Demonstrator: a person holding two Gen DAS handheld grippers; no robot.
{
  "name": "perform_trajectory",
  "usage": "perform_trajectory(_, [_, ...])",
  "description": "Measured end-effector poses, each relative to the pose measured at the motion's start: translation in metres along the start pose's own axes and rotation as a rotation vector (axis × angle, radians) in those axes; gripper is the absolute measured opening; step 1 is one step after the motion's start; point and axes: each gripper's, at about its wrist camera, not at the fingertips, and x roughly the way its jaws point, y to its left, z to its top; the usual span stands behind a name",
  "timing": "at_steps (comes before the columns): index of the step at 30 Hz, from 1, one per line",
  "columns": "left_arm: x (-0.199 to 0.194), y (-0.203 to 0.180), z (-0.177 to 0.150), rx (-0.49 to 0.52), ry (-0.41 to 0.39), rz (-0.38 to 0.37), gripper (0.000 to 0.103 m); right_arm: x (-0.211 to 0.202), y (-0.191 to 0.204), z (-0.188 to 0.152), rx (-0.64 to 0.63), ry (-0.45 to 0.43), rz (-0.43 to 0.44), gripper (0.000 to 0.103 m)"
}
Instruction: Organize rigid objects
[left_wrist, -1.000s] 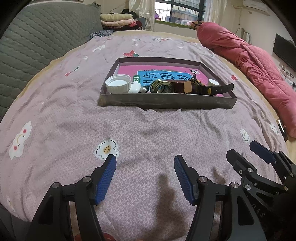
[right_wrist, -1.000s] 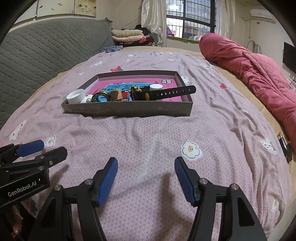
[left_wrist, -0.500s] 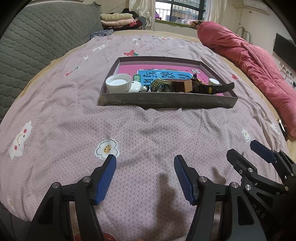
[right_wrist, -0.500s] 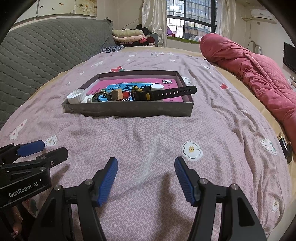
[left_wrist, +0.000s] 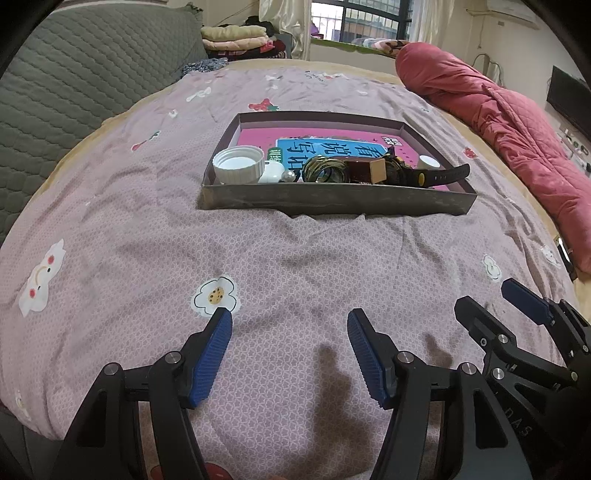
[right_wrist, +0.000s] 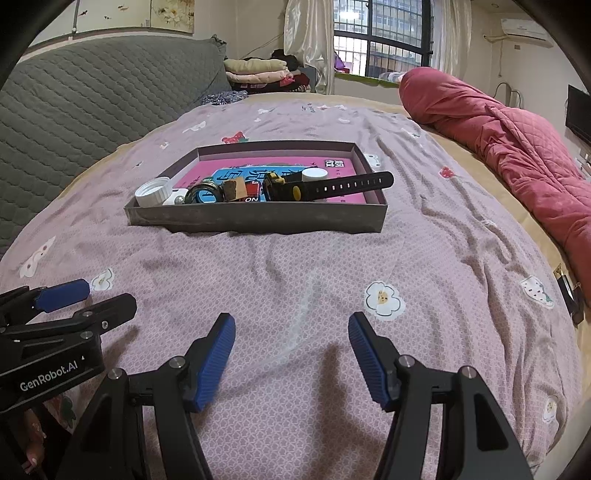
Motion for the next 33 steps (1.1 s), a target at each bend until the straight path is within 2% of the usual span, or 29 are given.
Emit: perform_trajectory(33, [-0.001,-0.0014,-0.0008,-0.001,-0.004,0.009,0.066,-0.0007,-0.0012,0.0003,0.0,0.0,-0.007,0.063])
